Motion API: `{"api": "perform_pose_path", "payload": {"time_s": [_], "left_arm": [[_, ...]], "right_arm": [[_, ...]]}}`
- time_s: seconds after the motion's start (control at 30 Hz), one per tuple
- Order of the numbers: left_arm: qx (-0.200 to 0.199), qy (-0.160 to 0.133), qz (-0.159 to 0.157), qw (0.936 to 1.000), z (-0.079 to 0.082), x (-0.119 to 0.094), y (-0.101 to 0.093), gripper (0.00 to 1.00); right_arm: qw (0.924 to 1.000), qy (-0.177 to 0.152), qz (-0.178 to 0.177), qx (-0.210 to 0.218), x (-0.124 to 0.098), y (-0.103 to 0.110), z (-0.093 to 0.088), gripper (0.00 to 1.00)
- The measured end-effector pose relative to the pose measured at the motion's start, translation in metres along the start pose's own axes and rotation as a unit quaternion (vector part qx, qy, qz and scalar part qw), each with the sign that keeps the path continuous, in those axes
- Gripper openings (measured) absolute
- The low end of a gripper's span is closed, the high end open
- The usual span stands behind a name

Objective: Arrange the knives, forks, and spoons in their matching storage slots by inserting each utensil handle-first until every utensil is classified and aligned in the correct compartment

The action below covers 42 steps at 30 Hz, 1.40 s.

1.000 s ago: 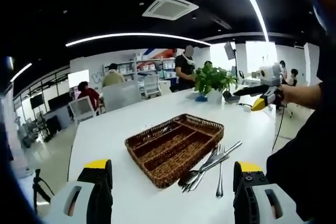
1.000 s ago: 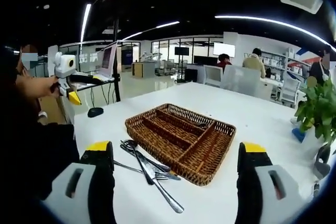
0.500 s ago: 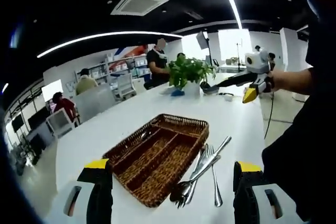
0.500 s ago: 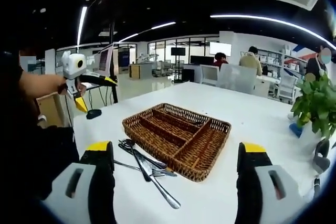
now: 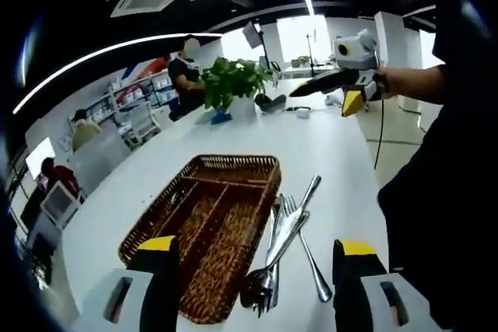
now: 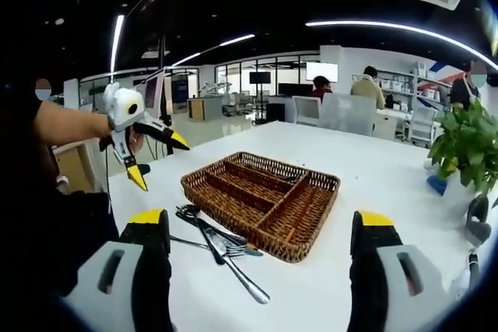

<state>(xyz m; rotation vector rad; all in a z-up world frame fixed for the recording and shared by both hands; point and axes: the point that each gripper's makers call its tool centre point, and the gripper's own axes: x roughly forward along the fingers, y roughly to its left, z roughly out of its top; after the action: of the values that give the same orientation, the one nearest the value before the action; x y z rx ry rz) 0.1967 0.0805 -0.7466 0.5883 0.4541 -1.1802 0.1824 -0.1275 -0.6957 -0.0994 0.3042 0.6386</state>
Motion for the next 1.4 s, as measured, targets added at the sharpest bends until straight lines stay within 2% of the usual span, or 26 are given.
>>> {"api": "perform_pose_path", "payload": {"time_s": [0.1,0.2,0.33,0.5,0.57,0.7,0.9,1.07,1.13,1.17,1.23,1.3,1.4], "left_arm": [[0.006,0.012,-0.013,0.9998,-0.006,0.010,-0.004,0.76],[0.022,0.036,-0.023,0.9989,-0.019,0.021,-0.005,0.75],[0.018,0.044,-0.038,0.9982,-0.027,0.035,-0.007,0.73],[0.018,0.075,-0.053,0.9956,-0.043,0.052,-0.006,0.69],[0.024,0.080,-0.060,0.9947,-0.045,0.056,-0.008,0.67],[0.040,0.103,-0.064,0.9917,-0.060,0.068,-0.007,0.61],[0.036,0.098,-0.059,0.9927,-0.057,0.072,0.000,0.53],[0.068,0.089,-0.057,0.9921,-0.049,0.070,-0.003,0.47],[0.103,0.077,-0.054,0.9902,-0.040,0.068,-0.004,0.40],[0.102,0.074,-0.068,0.9897,-0.037,0.068,-0.011,0.40],[0.104,0.087,-0.090,0.9866,-0.042,0.072,-0.019,0.39],[0.113,0.106,-0.093,0.9836,-0.051,0.076,-0.018,0.37],[0.092,0.116,-0.100,0.9839,-0.058,0.082,-0.017,0.30]], "right_arm": [[1.0000,-0.001,-0.003,0.002,-0.001,-0.002,-0.002,0.97],[1.0000,-0.002,-0.006,0.002,-0.003,-0.004,-0.002,0.97],[0.9999,-0.004,-0.010,0.005,-0.006,-0.006,-0.002,0.96],[0.9998,-0.002,-0.015,0.009,-0.009,-0.011,-0.005,0.96],[0.9998,-0.003,-0.017,0.010,-0.010,-0.011,-0.005,0.96],[0.9998,-0.003,-0.018,0.013,-0.011,-0.012,-0.006,0.95],[0.9998,0.001,-0.008,0.016,-0.010,-0.007,-0.009,0.97],[0.9998,0.005,-0.004,0.016,-0.010,-0.006,-0.010,0.99],[0.9999,0.005,-0.005,0.016,-0.011,-0.006,-0.009,0.99],[0.9998,0.004,-0.005,0.016,-0.011,-0.006,-0.009,0.99],[0.9998,0.003,-0.005,0.017,-0.011,-0.007,-0.008,0.99],[0.9998,0.003,-0.004,0.017,-0.011,-0.006,-0.008,0.99],[0.9999,0.001,-0.003,0.015,-0.010,-0.004,-0.007,0.99]]}}
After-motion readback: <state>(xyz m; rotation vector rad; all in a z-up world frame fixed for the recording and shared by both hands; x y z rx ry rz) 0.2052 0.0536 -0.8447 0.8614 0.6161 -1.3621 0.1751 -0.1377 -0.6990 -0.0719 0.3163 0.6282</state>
